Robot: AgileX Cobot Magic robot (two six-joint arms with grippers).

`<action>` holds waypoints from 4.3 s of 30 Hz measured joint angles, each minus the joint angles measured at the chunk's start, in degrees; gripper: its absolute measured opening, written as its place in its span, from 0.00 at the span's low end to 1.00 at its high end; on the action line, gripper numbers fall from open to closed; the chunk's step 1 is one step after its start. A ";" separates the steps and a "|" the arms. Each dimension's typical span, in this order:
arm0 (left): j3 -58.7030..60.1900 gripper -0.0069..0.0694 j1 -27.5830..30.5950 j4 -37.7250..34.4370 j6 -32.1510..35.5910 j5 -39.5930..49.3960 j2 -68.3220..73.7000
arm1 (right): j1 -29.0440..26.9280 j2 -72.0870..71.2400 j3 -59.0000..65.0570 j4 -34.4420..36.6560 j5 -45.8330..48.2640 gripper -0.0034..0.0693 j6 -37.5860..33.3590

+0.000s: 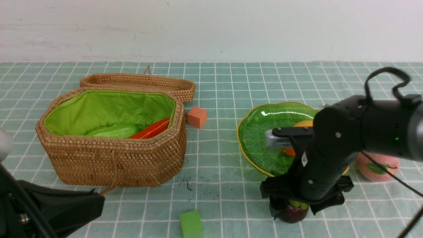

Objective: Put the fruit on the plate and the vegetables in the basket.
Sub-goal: Use the right arm to grab a mangosteen and put it into the right plate, then grab a peach with your right arm and put it on the plate on the right

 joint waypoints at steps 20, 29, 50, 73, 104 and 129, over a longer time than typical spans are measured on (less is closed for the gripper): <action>0.05 0.07 0.00 -0.56 0.06 -1.79 0.00 | 0.28 -6.09 -0.43 7.56 0.69 0.84 -3.23; 0.05 0.07 0.00 -0.81 0.18 -7.91 0.00 | -5.02 -3.39 -9.16 -0.76 -15.66 0.84 -6.05; 0.11 0.07 0.00 -2.53 1.65 -8.35 0.00 | -7.37 -3.36 -14.93 -2.17 -0.96 0.81 -9.08; 0.11 0.07 0.00 -2.70 6.65 -6.90 0.00 | -27.90 -6.08 -2.35 -8.48 0.14 0.98 -38.25; 0.11 0.08 0.00 -2.70 6.69 -6.90 0.00 | -28.00 2.27 -5.74 -12.15 -5.37 0.88 -45.07; 0.17 0.08 0.00 -2.94 6.69 -12.63 0.00 | -18.69 -8.46 -8.45 7.79 -7.52 0.05 -40.99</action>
